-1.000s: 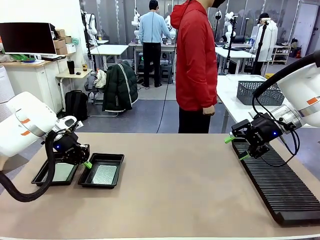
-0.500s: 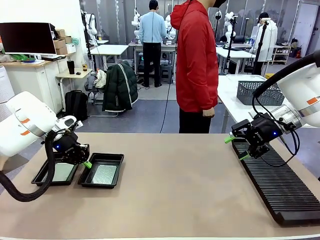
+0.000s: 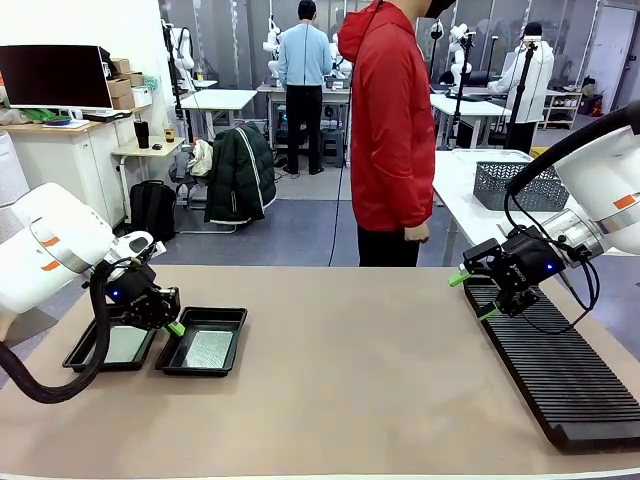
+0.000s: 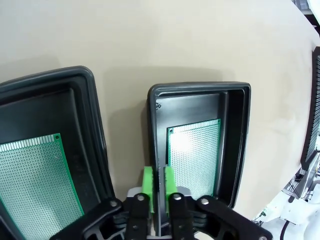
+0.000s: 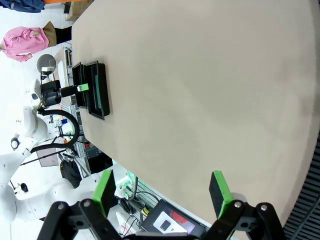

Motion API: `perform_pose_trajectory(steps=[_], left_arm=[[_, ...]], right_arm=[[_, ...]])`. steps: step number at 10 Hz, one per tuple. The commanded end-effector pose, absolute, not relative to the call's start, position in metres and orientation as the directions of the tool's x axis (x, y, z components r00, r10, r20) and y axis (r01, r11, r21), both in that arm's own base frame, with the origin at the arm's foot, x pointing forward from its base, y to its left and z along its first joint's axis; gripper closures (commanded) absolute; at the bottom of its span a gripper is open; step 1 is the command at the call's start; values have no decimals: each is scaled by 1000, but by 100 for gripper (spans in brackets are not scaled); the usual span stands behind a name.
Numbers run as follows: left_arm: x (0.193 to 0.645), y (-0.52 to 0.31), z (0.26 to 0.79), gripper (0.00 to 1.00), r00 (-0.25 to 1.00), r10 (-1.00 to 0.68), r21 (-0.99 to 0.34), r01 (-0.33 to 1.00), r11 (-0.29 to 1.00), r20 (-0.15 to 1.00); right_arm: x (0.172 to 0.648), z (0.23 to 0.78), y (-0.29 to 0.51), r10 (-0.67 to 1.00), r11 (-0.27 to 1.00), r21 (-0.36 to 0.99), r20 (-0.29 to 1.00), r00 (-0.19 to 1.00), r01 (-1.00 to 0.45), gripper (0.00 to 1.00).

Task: Inspect and transfer BCBs to ESD trays.
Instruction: Pick up the ESD tray and place it on the left side of the table.

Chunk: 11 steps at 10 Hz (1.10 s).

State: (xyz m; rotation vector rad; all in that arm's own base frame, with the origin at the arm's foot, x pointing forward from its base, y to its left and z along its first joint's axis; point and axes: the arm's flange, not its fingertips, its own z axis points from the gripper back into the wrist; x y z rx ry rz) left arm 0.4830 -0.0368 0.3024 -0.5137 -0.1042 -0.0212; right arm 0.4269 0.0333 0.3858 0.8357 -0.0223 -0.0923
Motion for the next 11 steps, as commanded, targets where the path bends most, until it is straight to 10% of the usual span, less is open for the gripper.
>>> perform_pose_trajectory(steps=[1,7,11], left_arm=[[482,-41,312,62,994,30,-456,22,890,107],[468,-56,383,6,992,78,-313,-43,949,101],[446,-64,433,0,996,30,-134,-19,991,87]], right_arm=[[428,387,35,-109,677,730,-26,994,94,0],[428,387,35,-109,677,730,-26,994,94,0],[428,387,35,-109,677,730,-26,994,94,0]])
